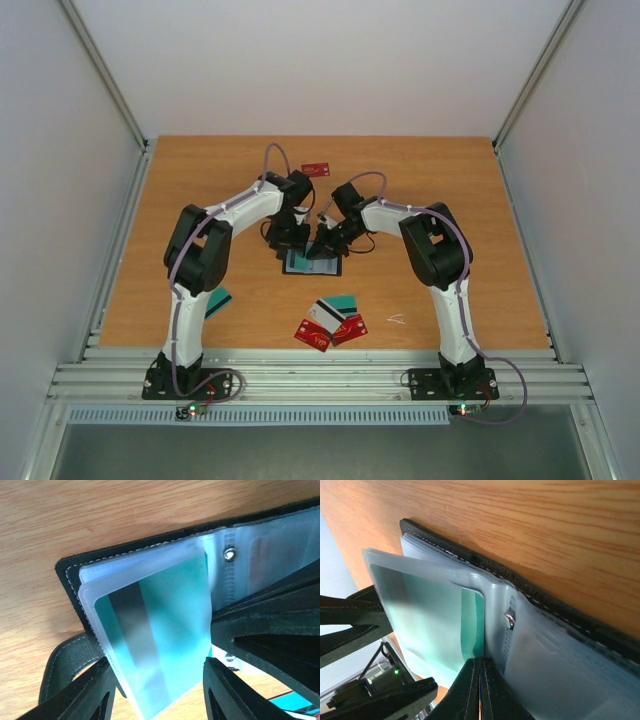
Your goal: Put the credit cards into the card holder
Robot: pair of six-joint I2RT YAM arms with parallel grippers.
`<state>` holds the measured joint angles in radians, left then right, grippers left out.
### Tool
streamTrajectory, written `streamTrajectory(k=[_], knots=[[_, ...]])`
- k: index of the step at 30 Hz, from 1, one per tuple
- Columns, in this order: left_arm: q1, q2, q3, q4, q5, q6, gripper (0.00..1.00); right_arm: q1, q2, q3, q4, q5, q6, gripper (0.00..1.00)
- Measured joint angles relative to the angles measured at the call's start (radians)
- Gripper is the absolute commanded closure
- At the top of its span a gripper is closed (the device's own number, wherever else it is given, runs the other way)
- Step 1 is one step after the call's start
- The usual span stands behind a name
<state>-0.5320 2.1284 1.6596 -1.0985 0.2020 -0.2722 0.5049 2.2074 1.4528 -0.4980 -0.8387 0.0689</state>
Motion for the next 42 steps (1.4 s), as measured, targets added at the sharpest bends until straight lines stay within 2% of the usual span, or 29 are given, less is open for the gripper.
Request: streamTrajectory(k=[11,13,18,21,31,38,42], knots=[[-0.025,0.003,0.016,-0.011,0.006,-0.014,0.62,-0.006,0.000,-0.005,0.005,-0.007,0.000,0.95],[-0.027,0.003,0.016,-0.010,0.011,-0.020,0.67,-0.007,0.000,-0.007,0.008,-0.009,0.000,0.95],[-0.031,0.003,0.016,-0.009,0.012,-0.040,0.88,-0.014,0.000,-0.019,0.022,-0.026,0.000,0.95],[-0.033,0.003,0.016,-0.001,0.024,-0.049,0.95,-0.020,0.000,-0.028,0.031,-0.034,0.000,0.95],[-0.049,0.004,0.071,-0.023,0.011,-0.062,0.96,-0.068,-0.063,-0.070,0.005,-0.038,0.000,0.91],[-0.072,0.045,0.164,-0.090,-0.068,-0.067,0.94,-0.152,-0.280,-0.205,-0.035,-0.022,-0.011,0.89],[-0.100,0.092,0.218,-0.133,-0.133,-0.076,0.93,-0.205,-0.419,-0.335,-0.054,-0.007,-0.023,0.90]])
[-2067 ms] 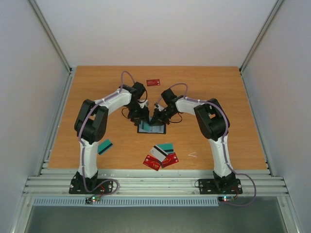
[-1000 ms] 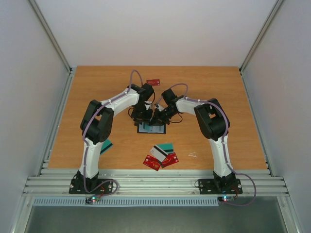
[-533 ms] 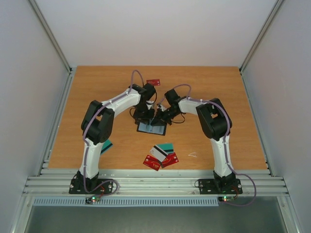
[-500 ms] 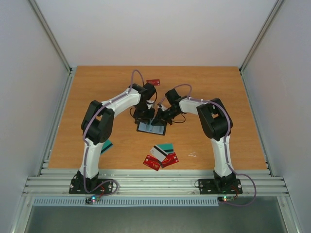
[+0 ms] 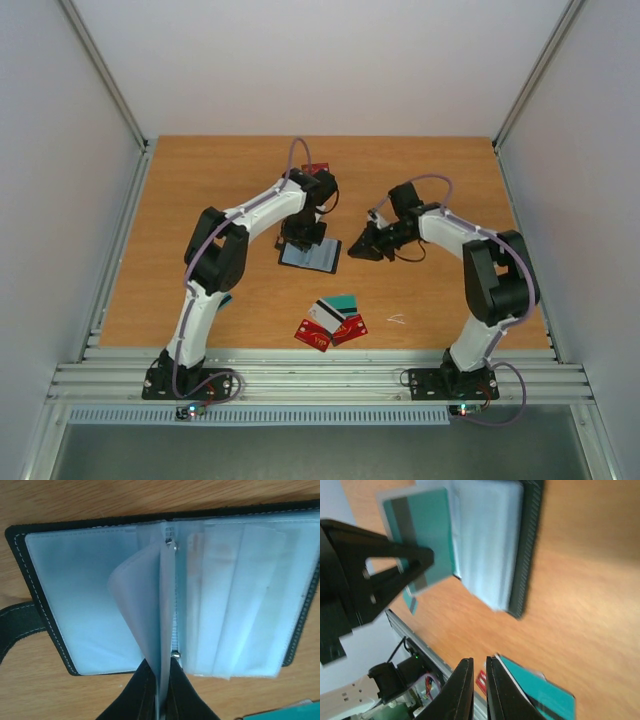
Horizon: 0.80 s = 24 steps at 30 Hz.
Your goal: Put the credit cards into the card holder
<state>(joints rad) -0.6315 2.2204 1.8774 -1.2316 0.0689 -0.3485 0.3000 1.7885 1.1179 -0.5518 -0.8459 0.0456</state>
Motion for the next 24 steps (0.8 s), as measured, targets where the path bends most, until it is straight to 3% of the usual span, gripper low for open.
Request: streamTrajectory(k=[7,13,24], knots=[[-0.048,0.094,0.116,-0.095,-0.112,-0.038,0.90,-0.066,-0.188,-0.203,-0.055,0.023,-0.005,0.90],[-0.068,0.169,0.227,-0.165,-0.160,-0.107,0.84,-0.090,-0.293,-0.272,-0.090,0.025,-0.007,0.90],[-0.104,0.238,0.352,-0.206,-0.123,-0.214,0.55,-0.092,-0.339,-0.307,-0.116,0.021,-0.014,0.90]])
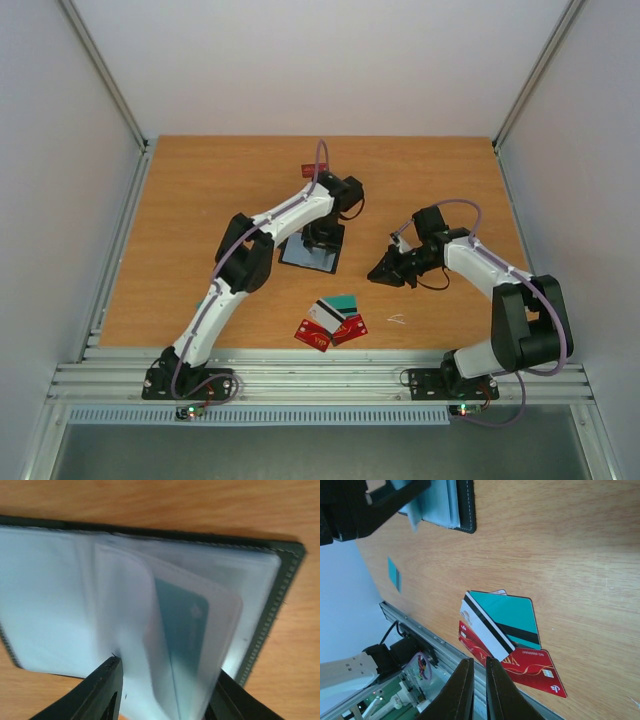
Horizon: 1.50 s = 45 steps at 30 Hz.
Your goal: Put the credit cards into the card holder
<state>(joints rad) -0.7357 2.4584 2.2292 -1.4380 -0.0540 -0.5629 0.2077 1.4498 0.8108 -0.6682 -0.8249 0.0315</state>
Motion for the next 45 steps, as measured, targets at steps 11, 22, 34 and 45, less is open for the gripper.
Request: streamTrajectory(k=[11,22,34,45], knots=[[-0.024,-0.108,-0.117,0.154,0.213,-0.034,0.39,0.000,-0.006,0.002,-0.015,0.000,0.006,0.90],[0.006,-0.307,-0.239,0.245,0.243,0.053,0.39,0.000,-0.015,0.020,-0.029,0.024,0.038,0.89],[0.112,-0.293,-0.414,0.312,0.281,0.213,0.38,0.017,0.087,0.068,0.085,0.023,0.134,0.86],[0.113,-0.232,-0.439,0.361,0.343,0.254,0.41,0.080,0.352,0.290,0.113,0.101,0.170,0.87]])
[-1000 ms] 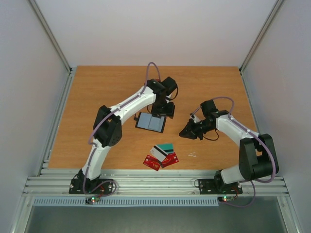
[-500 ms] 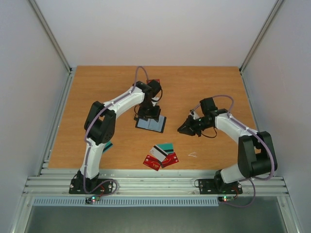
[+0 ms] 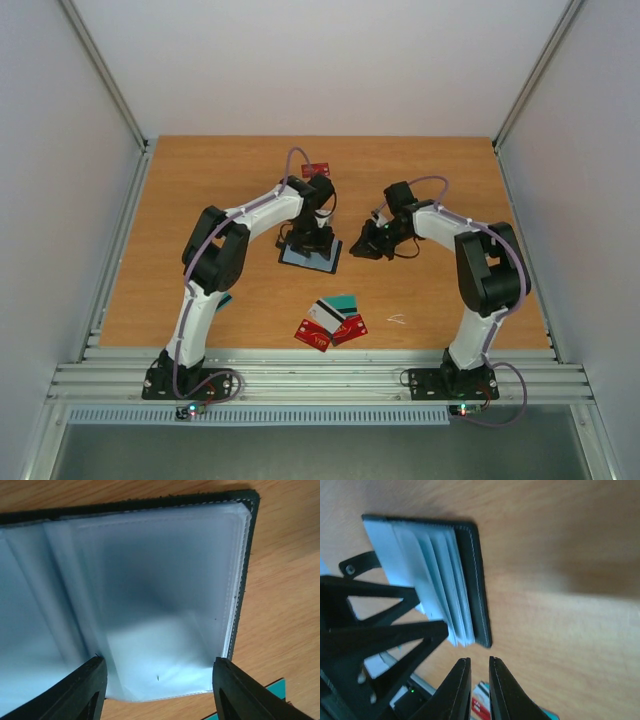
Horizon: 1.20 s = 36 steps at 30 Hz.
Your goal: Put the credit cards into the card holder
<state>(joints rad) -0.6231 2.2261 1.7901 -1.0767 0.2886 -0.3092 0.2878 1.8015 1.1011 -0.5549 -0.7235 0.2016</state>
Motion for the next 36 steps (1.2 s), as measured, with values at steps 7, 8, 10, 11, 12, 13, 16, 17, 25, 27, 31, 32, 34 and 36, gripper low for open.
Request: streamTrajectory(k=[7,8,10,11,12,13,16,17,25,27,31,32,34,36], knots=[[0.002,0.000,-0.026,0.031,0.040,-0.020,0.42,0.029,0.144,0.108,-0.022,0.049,-0.002,0.87],[0.002,0.000,-0.032,0.039,0.050,-0.026,0.42,0.030,0.163,0.119,-0.025,0.053,-0.003,0.87],[0.002,0.000,-0.040,0.053,0.079,-0.042,0.42,0.032,0.194,0.140,-0.034,0.057,-0.006,0.87],[0.002,0.000,-0.043,0.061,0.095,-0.051,0.42,0.033,0.209,0.151,-0.038,0.058,-0.009,0.87],[0.002,0.000,-0.046,0.067,0.110,-0.058,0.42,0.033,0.224,0.162,-0.042,0.052,-0.012,0.87],[0.002,0.000,-0.049,0.078,0.129,-0.069,0.42,0.033,0.235,0.176,-0.047,0.048,-0.017,0.87],[0.003,0.000,-0.053,0.092,0.161,-0.094,0.42,0.032,0.255,0.210,-0.050,0.045,-0.027,0.87],[0.004,0.000,-0.053,0.095,0.172,-0.103,0.41,0.031,0.262,0.221,-0.053,0.045,-0.032,0.87],[0.006,-0.021,-0.053,0.118,0.229,-0.153,0.38,0.025,0.283,0.269,-0.090,0.046,-0.097,0.87],[0.006,-0.041,-0.054,0.117,0.227,-0.155,0.37,0.021,0.280,0.273,-0.102,0.047,-0.117,0.87],[0.007,-0.105,-0.074,0.117,0.211,-0.146,0.37,0.000,0.242,0.257,-0.135,0.062,-0.147,0.87],[0.007,-0.124,-0.085,0.116,0.203,-0.142,0.37,-0.006,0.223,0.247,-0.138,0.065,-0.156,0.86],[0.007,-0.174,-0.119,0.116,0.185,-0.126,0.37,-0.016,0.156,0.208,-0.145,0.073,-0.176,0.85],[0.007,-0.223,-0.158,0.117,0.169,-0.112,0.37,-0.023,0.085,0.166,-0.145,0.077,-0.181,0.82]])
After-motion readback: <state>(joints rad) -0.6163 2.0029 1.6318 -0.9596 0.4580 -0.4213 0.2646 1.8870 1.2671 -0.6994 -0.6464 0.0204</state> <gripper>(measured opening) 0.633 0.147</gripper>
